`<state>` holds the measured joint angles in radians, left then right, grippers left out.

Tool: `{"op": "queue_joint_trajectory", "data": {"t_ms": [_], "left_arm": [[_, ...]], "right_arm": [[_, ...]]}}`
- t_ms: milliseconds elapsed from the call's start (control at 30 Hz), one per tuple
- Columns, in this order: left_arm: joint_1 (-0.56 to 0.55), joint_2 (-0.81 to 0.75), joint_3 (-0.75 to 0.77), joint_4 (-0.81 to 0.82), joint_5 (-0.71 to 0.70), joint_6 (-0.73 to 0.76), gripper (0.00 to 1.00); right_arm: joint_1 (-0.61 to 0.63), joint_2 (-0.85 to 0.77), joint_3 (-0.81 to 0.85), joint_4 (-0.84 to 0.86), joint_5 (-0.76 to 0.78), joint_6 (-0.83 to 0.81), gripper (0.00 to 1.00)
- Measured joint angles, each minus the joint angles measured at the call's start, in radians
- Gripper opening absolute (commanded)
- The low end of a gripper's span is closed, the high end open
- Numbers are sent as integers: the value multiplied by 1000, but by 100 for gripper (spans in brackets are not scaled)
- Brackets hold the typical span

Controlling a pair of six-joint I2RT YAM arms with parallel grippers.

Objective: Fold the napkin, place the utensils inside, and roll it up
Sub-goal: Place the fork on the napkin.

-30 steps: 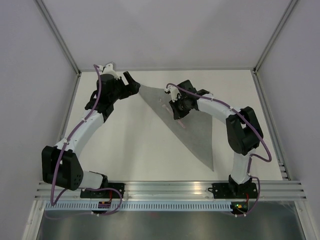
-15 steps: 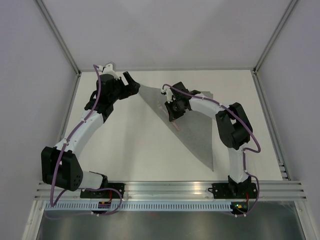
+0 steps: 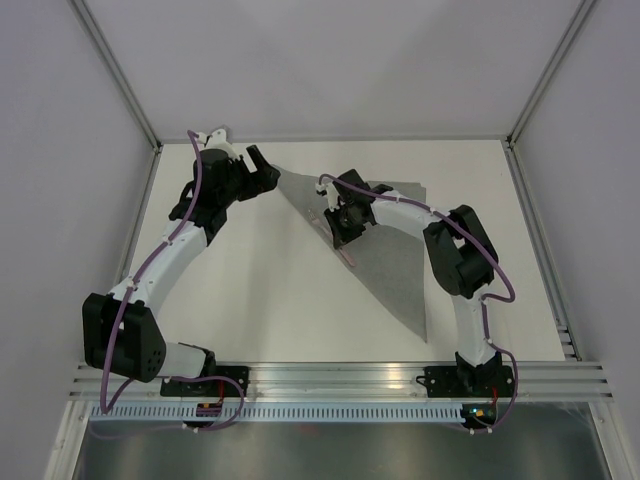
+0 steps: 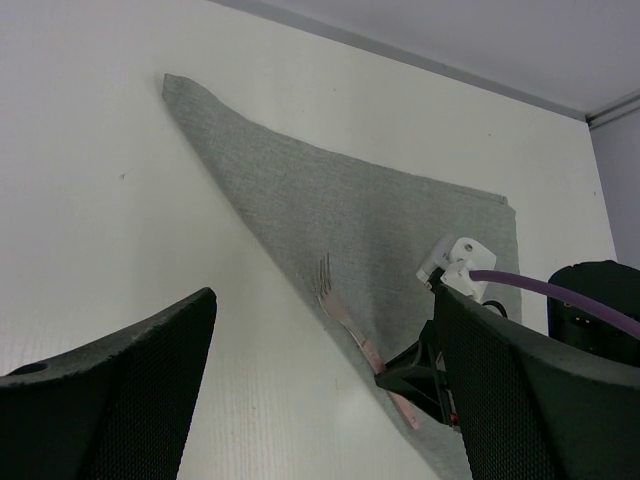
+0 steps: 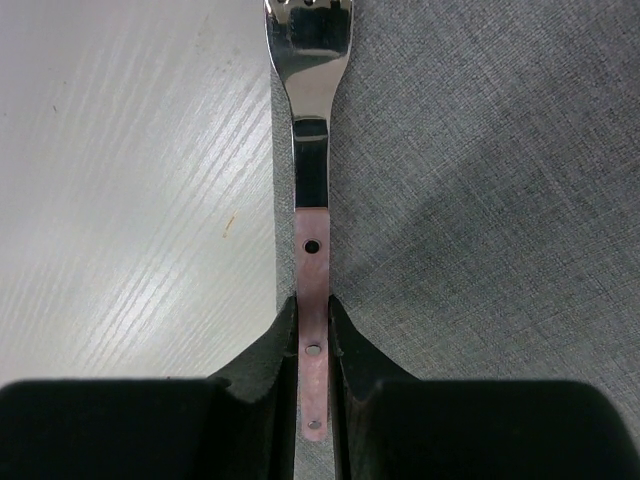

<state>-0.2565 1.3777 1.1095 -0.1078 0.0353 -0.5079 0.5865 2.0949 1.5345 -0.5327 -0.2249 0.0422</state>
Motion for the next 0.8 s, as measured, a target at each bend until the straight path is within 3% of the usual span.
{"op": "queue_joint_trajectory", "data": {"t_ms": [800], "left_arm": [[0,-1,0,-18,-1,0,94]], "right_arm": [[1,19,0,2,13,7,1]]}}
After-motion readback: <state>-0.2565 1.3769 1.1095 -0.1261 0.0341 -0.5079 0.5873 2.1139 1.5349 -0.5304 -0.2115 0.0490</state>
